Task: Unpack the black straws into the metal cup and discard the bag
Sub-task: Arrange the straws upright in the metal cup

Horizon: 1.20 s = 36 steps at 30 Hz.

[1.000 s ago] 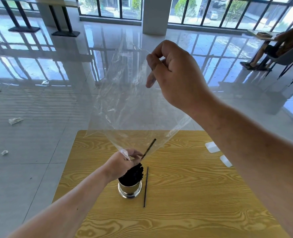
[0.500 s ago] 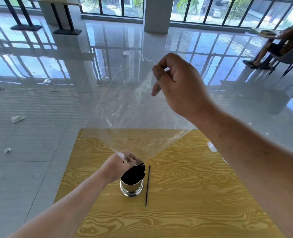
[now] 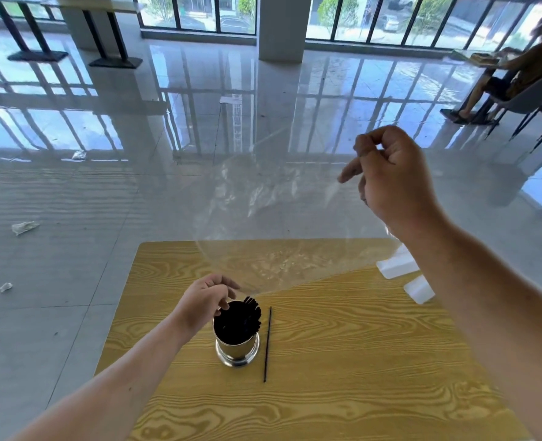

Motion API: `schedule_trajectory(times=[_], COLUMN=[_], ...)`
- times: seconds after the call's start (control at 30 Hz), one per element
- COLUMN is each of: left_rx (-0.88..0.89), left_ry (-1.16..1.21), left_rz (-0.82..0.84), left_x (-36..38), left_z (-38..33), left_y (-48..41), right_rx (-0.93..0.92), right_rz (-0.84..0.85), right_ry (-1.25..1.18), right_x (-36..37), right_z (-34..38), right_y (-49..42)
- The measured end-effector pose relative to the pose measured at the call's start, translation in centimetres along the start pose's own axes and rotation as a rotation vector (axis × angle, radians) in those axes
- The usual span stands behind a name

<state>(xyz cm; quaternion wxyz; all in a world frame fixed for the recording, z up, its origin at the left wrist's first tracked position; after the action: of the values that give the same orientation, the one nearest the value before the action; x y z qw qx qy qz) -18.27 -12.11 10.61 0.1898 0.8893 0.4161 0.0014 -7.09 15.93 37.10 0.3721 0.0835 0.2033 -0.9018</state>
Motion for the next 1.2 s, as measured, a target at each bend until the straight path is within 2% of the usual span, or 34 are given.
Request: schedule_trajectory(times=[0.27, 0.43, 0.57, 0.73, 1.0, 1.2], left_rx=[0.014, 0.070, 0.129, 0.098, 0.034, 0.058], left_ry=[-0.021, -0.154, -0.263, -0.325, -0.209, -0.304], left_rz=[-0.019, -0.078, -0.154, -0.249, -0.279, -0.209], left_x=[1.4, 2.9, 4.1, 4.7, 6.7, 9.8], left_z=[-0.6, -0.8, -1.3, -1.8, -2.8, -3.6], left_y=[-0.7, -1.9, -2.9, -4.2, -7.5, -9.8], right_rx=[0.175, 0.273, 0.355, 0.453, 0.676, 0.939], right_rz=[-0.157, -0.245, -0.233, -0.206, -0.113, -0.132], right_ry=[-0.169, -0.234, -0.243, -0.205, -0.184, -0.307], right_x=[-5.2, -7.9, -8.9, -10.9, -13.1, -14.1], right_z=[-7.4, -12.0, -15.3, -19.3, -27.0, -32.7], right_y=[1.0, 2.6, 4.4, 6.4, 10.1, 15.3])
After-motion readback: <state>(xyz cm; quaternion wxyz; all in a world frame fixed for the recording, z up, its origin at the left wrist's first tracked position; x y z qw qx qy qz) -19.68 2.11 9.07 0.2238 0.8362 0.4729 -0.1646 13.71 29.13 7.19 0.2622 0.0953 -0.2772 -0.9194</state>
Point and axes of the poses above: each hand's wrist, its own y-axis away from the middle knuckle, its own x-axis out of the palm, z = x × y, the point moved 6 cm from there along -y, towards the middle knuckle, and after that the axes turned 3 degrees about x, right-handed, at the moved point
